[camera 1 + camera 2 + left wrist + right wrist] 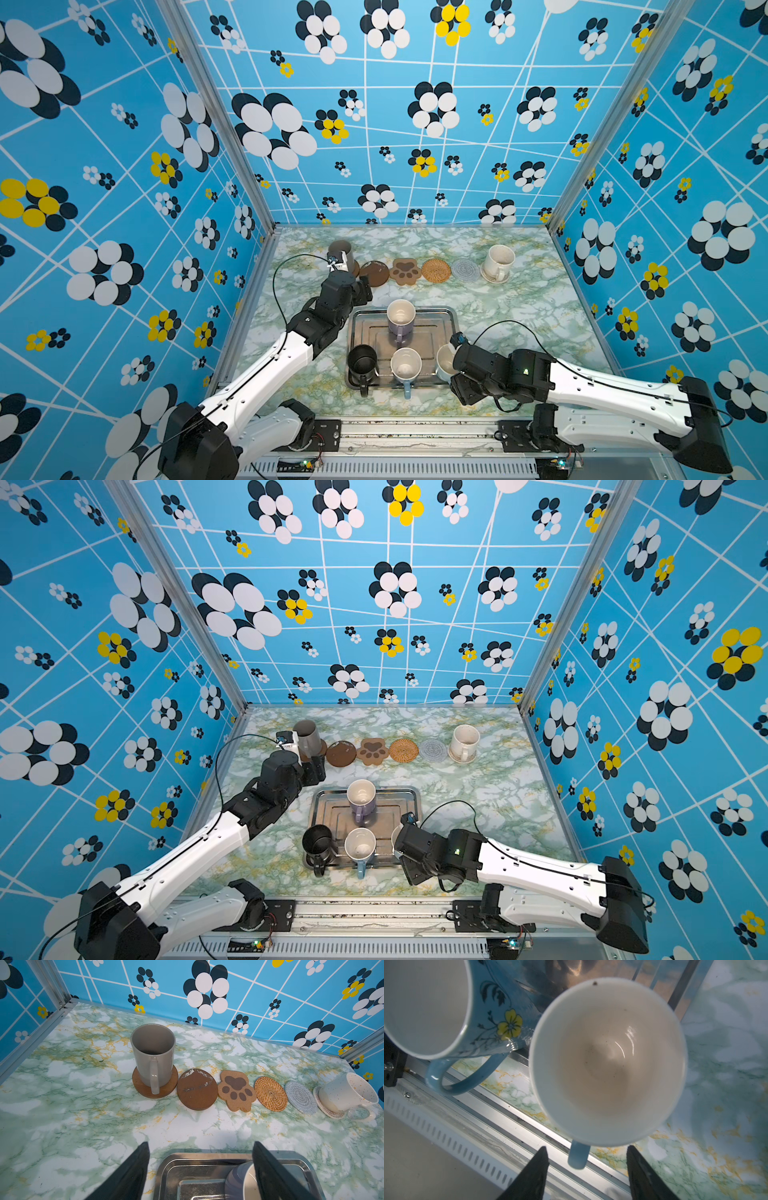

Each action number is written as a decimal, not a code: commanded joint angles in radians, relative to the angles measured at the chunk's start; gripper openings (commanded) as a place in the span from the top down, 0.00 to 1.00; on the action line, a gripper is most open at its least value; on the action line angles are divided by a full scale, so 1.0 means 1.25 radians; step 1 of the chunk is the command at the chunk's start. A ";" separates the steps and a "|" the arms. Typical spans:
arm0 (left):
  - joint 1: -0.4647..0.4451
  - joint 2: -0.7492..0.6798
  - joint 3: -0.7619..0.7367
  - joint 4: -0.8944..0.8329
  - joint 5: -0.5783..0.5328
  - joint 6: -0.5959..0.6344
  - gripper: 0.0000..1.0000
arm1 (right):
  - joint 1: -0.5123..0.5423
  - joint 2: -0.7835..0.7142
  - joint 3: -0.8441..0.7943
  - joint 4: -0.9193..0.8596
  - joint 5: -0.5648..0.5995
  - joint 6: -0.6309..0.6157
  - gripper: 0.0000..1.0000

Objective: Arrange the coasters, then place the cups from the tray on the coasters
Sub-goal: 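Lower the right gripper and grasp the light blue mug rim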

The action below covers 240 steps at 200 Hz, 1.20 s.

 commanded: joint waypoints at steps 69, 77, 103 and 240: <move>0.007 0.018 -0.004 0.015 0.014 -0.007 0.21 | 0.004 0.061 -0.045 0.097 0.022 0.038 0.59; 0.008 0.020 -0.003 0.015 0.016 -0.007 0.21 | 0.004 0.064 -0.049 0.106 0.023 0.041 0.60; 0.008 0.026 0.001 0.014 0.021 -0.007 0.21 | 0.004 0.077 -0.059 0.126 0.023 0.046 0.63; 0.009 0.032 0.004 0.015 0.021 -0.002 0.21 | 0.004 0.057 0.010 0.058 0.102 0.046 1.00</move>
